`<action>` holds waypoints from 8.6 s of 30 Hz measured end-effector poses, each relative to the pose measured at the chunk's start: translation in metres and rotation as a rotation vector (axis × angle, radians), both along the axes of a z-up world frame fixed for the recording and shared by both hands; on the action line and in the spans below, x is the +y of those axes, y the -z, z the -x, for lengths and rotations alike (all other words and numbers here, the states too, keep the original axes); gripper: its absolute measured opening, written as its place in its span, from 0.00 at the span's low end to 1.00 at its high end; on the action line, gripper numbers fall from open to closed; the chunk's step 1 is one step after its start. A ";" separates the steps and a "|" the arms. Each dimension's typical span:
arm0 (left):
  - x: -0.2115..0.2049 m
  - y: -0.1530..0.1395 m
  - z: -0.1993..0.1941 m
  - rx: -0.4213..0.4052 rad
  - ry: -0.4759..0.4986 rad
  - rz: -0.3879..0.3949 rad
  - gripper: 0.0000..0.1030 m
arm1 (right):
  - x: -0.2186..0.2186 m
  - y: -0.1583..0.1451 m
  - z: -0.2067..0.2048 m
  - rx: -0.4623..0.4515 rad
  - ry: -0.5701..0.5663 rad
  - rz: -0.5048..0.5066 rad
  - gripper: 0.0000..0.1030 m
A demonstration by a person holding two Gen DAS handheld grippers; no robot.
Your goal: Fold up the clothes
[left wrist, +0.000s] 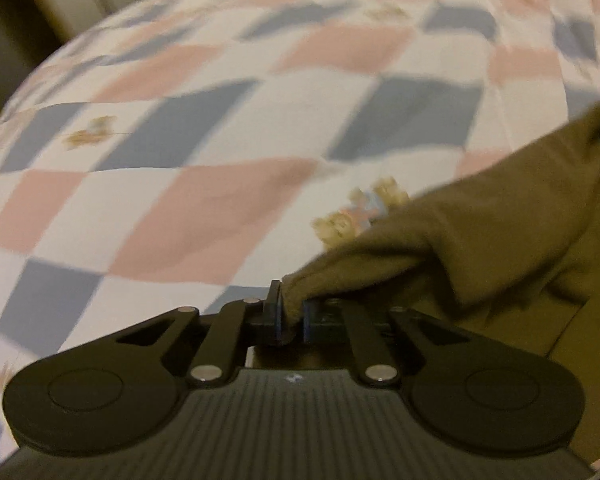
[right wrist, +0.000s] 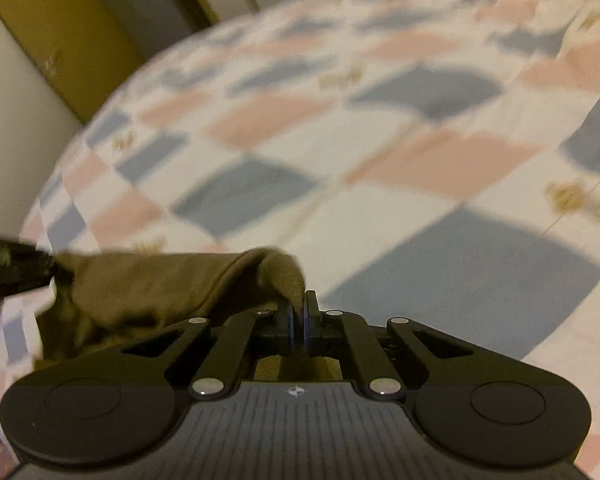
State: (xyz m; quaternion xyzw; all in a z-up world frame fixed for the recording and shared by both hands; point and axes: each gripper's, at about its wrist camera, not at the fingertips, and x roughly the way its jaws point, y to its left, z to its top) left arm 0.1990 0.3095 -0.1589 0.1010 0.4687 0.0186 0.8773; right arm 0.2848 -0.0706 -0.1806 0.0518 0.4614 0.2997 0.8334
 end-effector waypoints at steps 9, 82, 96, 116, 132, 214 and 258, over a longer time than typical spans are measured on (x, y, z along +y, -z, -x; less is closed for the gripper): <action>-0.024 -0.149 0.062 -0.335 -0.032 -0.067 0.07 | -0.025 -0.162 0.049 -0.423 0.032 -0.108 0.03; -0.009 0.102 -0.192 0.152 -0.001 0.005 0.21 | -0.023 0.057 -0.190 0.129 0.008 0.164 0.43; -0.004 0.099 -0.178 0.115 -0.011 0.090 0.16 | -0.026 0.058 -0.173 0.173 -0.013 -0.025 0.45; -0.006 0.046 -0.209 -0.052 -0.006 0.044 0.04 | 0.015 0.023 -0.208 -0.161 0.046 0.124 0.01; 0.028 0.042 -0.158 0.001 -0.147 0.015 0.30 | -0.046 0.031 -0.157 -0.024 0.258 0.201 0.68; -0.379 0.061 0.041 0.531 0.048 0.273 0.34 | -0.388 0.041 -0.060 0.277 0.143 0.191 0.02; -0.004 0.027 0.226 0.204 -0.937 0.579 0.42 | -0.085 0.006 0.066 0.487 0.066 0.053 0.69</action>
